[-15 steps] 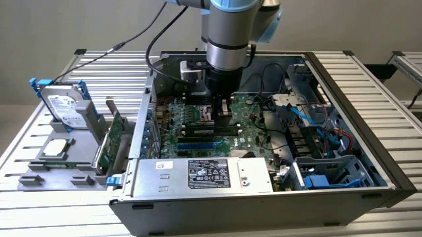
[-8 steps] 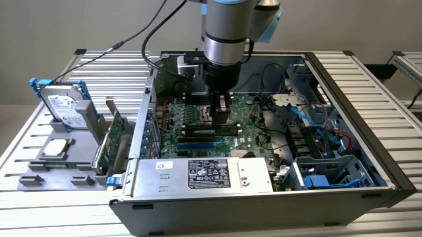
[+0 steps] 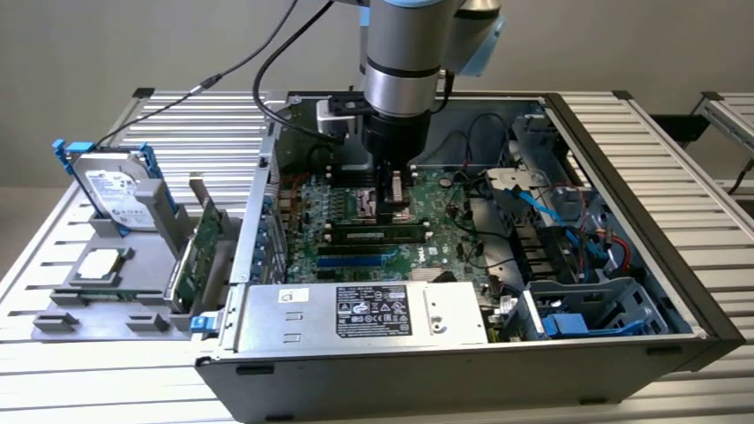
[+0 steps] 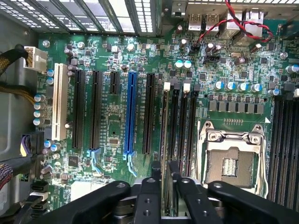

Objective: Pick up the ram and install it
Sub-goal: 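Press down the ram until it locks into place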

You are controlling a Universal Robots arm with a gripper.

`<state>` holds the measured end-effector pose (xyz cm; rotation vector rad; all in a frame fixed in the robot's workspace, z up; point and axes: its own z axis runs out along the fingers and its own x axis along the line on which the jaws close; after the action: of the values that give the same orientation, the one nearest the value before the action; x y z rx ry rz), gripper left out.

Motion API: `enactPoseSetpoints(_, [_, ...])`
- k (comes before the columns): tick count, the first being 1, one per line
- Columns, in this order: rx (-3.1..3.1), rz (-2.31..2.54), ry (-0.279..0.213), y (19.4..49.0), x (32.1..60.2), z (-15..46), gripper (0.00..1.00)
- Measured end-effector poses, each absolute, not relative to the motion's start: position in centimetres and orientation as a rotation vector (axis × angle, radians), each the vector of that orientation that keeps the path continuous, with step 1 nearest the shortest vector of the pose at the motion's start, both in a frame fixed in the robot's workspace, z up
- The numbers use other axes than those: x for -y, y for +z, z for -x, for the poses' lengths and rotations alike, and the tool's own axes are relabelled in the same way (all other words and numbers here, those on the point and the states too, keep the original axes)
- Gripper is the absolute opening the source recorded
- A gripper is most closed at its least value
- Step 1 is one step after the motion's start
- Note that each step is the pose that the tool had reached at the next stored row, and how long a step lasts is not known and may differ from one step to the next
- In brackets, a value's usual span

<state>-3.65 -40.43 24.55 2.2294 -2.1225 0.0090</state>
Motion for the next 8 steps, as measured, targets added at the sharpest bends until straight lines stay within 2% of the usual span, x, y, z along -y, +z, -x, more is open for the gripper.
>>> enactPoseSetpoints(1, [2.123, -2.229, 0.009, 24.55, 40.43, 3.67, 0.12])
enactPoseSetpoints(8, [2.124, -2.228, 0.009, 23.81, 40.42, 3.83, 0.11])
